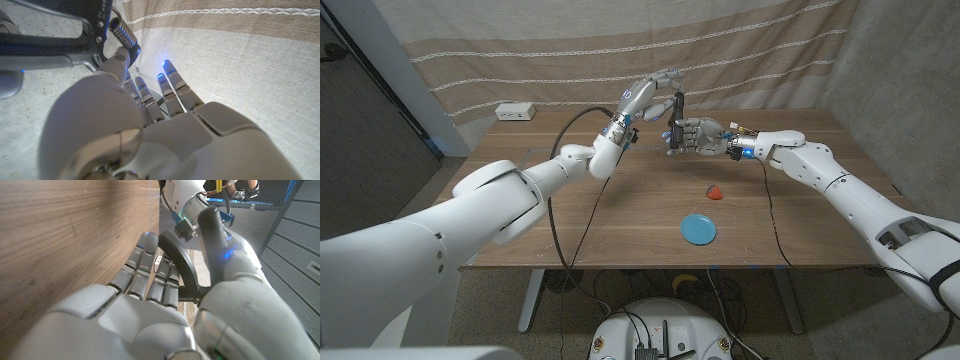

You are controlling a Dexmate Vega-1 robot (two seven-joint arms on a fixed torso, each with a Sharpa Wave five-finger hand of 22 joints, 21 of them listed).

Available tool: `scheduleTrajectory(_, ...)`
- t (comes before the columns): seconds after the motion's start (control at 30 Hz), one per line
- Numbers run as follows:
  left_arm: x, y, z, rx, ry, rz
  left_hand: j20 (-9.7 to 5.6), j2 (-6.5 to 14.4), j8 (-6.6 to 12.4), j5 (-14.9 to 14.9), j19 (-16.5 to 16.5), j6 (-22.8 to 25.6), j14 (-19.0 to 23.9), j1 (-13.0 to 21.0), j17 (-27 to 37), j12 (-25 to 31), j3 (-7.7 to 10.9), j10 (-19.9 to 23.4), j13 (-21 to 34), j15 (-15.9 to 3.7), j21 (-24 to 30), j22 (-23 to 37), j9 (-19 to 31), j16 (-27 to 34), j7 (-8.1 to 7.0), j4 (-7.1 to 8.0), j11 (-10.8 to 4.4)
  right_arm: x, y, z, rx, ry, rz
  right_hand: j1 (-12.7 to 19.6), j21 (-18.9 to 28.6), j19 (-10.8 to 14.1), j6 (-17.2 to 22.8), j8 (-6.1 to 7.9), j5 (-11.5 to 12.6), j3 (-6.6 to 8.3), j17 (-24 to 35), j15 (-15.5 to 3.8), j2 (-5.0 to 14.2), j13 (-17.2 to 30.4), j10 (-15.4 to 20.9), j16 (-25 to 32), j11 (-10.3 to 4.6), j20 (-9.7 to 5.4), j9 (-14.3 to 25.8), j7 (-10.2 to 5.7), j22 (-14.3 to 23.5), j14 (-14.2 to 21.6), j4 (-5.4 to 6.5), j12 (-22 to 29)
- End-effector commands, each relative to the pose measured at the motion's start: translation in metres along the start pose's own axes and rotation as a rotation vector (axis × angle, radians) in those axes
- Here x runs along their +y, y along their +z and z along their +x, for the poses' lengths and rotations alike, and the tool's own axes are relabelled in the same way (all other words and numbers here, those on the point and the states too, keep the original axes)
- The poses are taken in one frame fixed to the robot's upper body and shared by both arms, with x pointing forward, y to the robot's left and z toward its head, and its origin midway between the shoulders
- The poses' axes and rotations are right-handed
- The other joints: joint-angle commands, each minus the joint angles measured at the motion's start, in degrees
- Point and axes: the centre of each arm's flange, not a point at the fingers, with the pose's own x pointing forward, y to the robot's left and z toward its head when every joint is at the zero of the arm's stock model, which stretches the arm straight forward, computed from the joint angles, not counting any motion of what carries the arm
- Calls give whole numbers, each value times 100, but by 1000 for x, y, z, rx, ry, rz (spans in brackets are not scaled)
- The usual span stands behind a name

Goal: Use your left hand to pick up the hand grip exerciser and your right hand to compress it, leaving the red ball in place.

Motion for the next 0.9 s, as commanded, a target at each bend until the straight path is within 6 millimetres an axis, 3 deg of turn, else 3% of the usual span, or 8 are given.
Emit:
scheduleTrajectory(0.03,2,-3,1,10,3,5,-217,-50,1158,25,-49,-147,9,-120,10,-2,35,-91,32,-1014,44,17,766,-17,-213,17,-14,-2,1,-2,0,-19,-26,1408,63,-43,-4,64,0,295,20,-907,1495,2110,383,-40,-389,-434,60,-65,21,-8,332,131)
scheduleTrajectory(0.1,3,-4,2,11,-3,4,-194,-100,1036,41,-78,-436,-18,-156,3,-15,53,-162,33,-998,50,15,684,-30,-217,-4,-13,-3,1,-2,-2,-20,-24,1415,73,-50,-4,74,2,302,23,-913,1494,2130,383,-39,-361,-434,74,-64,24,-9,330,142)
scheduleTrajectory(0.2,4,-6,2,13,-16,-10,-133,-216,646,56,-143,-1107,-86,-369,-19,-25,83,-366,36,-957,61,6,402,-52,-156,20,-9,-4,0,-2,-5,-19,-20,1406,103,-64,-6,99,3,307,27,-907,1491,2179,393,-35,-350,-431,111,-38,32,-5,348,171)
scheduleTrajectory(0.3,6,-9,4,22,-36,-35,-92,-319,252,46,-190,-1479,-128,-721,-19,-30,108,-532,25,-941,61,-8,38,-48,-61,77,4,-5,0,-2,-4,-20,-22,1396,125,-71,6,121,3,308,30,-905,1488,2194,410,-29,-340,-428,136,-35,37,2,362,183)
scheduleTrajectory(0.4,9,-13,5,42,-54,-67,6,-423,-185,1,-293,-1905,-243,-1290,-3,-40,62,-763,15,-907,38,-11,-361,-39,31,186,36,-6,0,-2,-6,-24,-21,1391,150,-76,39,154,5,315,30,-909,1484,2198,445,-32,-348,-414,163,-13,42,0,370,195)
scheduleTrajectory(0.47,11,-16,6,62,-67,-105,76,-464,-376,-28,-370,-2098,-304,-1576,4,-52,27,-891,11,-845,12,-15,-532,-35,70,226,55,-7,0,-3,-8,-27,-22,1377,178,-79,43,175,4,308,39,-910,1481,2175,497,-2,-356,-393,191,-4,47,43,386,198)
scheduleTrajectory(0.7,18,-23,7,119,-78,-229,260,-499,-794,-105,-513,-2588,-407,-2296,17,-50,-103,-1131,4,-565,-42,-13,-812,-10,148,376,265,-9,0,-3,-11,-35,-27,1381,255,-68,102,245,9,325,43,-915,1477,2146,601,30,-368,-374,260,-8,59,105,391,213)
scheduleTrajectory(0.9,26,-31,4,192,-56,-392,320,-382,-943,-139,-561,-2620,-411,-2844,38,-20,-205,-1197,-3,-410,-57,-2,-896,26,228,582,478,-11,-2,-4,-19,-37,-23,1389,361,-26,175,326,10,341,47,-925,1469,2077,722,85,-364,-347,343,41,70,220,392,215)
